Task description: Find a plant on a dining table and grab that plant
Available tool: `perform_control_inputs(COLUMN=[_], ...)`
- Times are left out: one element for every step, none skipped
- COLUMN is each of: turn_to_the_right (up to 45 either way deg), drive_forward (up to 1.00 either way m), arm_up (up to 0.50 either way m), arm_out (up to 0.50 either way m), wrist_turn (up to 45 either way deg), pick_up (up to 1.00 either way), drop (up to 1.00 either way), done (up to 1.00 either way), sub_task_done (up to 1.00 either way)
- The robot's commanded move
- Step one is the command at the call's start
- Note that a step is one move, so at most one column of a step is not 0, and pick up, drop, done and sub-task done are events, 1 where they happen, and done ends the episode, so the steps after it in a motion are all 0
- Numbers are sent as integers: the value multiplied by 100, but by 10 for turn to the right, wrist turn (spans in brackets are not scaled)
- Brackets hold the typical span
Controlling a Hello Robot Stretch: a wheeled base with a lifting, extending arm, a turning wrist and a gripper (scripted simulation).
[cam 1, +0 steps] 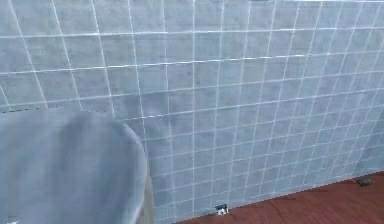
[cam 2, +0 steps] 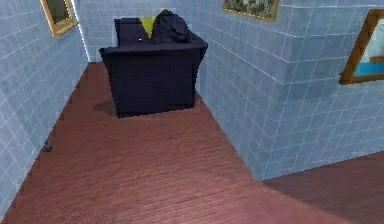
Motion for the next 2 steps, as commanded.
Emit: perform_control_inputs(turn_to_the_right=[-450,-450], drive_forward=[0,0], arm_up=[0,0], arm_out=[0,0], wrist_turn=[0,0], pick_up=[0,0], drop=[0,0], done=[0,0], sub_task_done=[0,0])
